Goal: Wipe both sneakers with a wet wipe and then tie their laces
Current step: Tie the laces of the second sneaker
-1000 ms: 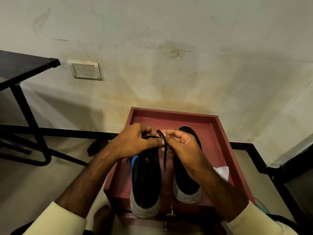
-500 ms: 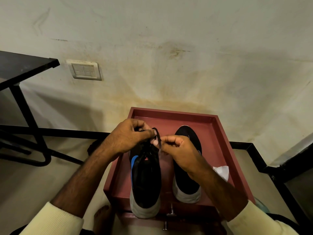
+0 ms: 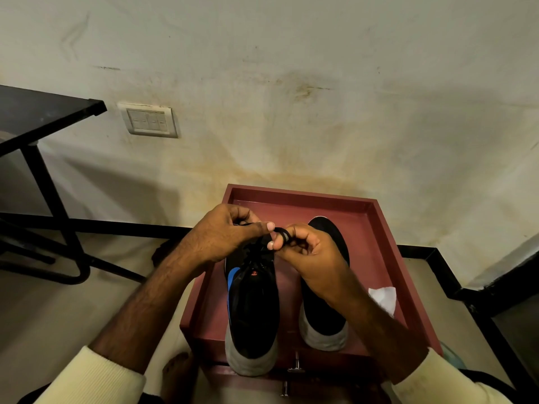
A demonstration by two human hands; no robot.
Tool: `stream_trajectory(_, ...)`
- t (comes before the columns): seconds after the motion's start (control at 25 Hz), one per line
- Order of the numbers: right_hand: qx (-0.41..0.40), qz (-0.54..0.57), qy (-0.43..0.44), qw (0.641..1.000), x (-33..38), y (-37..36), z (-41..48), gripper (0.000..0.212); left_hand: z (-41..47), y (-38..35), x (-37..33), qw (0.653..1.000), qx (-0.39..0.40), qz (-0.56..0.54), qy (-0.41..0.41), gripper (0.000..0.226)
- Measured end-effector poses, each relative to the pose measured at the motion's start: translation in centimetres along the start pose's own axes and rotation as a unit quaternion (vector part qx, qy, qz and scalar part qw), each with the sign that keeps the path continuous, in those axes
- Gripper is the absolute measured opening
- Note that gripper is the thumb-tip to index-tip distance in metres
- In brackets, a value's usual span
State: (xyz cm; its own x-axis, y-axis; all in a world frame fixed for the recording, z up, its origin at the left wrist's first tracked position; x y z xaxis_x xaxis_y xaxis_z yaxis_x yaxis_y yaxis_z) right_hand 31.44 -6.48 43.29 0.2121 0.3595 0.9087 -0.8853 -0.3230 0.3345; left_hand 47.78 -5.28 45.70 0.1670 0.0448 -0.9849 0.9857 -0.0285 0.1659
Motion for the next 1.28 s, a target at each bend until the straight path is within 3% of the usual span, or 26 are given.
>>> stream_trajectory(0.12,-0.028,-0.003,-0.026,0.999,-0.1,0.5,-0.2,0.019,-0.3,-0.3,-0.2,1.000,0.010,0.000,0.002,0.039)
stream_trajectory(0.28,-0.067,-0.147,0.020,0.987,1.5,1.3,-0.5,0.041,-0.5,-0.5,-0.4,1.000,0.016,0.007,0.018,0.042)
stream_trajectory(0.44,-0.100,-0.113,-0.025,0.988,1.2,2.4,-0.7,0.043,-1.0,-0.4,-0.9,0.999,0.027,0.000,0.031,0.030)
stream_trajectory(0.56,-0.097,-0.041,-0.086,0.991,-0.8,3.8,-0.2,0.047,-1.4,3.0,-0.2,0.998,-0.024,-0.006,0.061,0.025)
stream_trajectory(0.68,-0.072,-0.084,-0.153,0.982,-3.0,5.5,0.0,0.051,-2.3,8.4,1.6,0.989,-0.109,0.006,0.103,0.026)
stream_trajectory(0.8,-0.025,-0.133,-0.210,0.968,-4.6,5.9,-0.6,0.056,-3.7,12.4,4.8,0.971,-0.133,0.122,0.158,0.033)
stream_trajectory(0.96,0.024,-0.252,-0.288,0.924,-6.6,7.2,-1.3,0.060,-5.2,14.6,8.6,0.907,-0.109,0.320,0.249,0.025)
stream_trajectory(1.04,0.034,-0.285,-0.292,0.912,-6.5,7.5,-1.4,0.058,-5.8,14.0,9.3,0.866,-0.068,0.399,0.292,0.021)
stream_trajectory(1.12,0.074,-0.306,-0.269,0.910,-6.0,7.4,-1.3,0.048,-5.3,13.1,9.0,0.848,-0.050,0.456,0.267,0.019)
stream_trajectory(1.2,0.155,-0.264,-0.250,0.919,-5.7,6.8,-1.7,0.014,-4.2,11.2,7.9,0.881,-0.049,0.428,0.198,0.025)
stream_trajectory(1.28,0.140,-0.235,-0.230,0.934,-4.9,8.2,-1.5,0.022,-3.4,8.3,6.0,0.932,-0.041,0.345,0.109,0.020)
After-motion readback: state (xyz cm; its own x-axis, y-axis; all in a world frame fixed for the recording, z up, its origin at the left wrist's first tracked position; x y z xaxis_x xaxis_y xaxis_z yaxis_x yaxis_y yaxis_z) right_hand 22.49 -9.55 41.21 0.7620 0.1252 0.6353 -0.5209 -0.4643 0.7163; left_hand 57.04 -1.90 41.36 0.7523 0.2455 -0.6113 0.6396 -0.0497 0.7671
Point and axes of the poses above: each hand's wrist, its own z-axis towards the middle knuckle, its own y-axis out of the back of the hand, x = y × z, the point moved 9 cm from there along z, towards the middle knuckle, and after that the axes turned 13 degrees about -z, right-handed, at the moved point
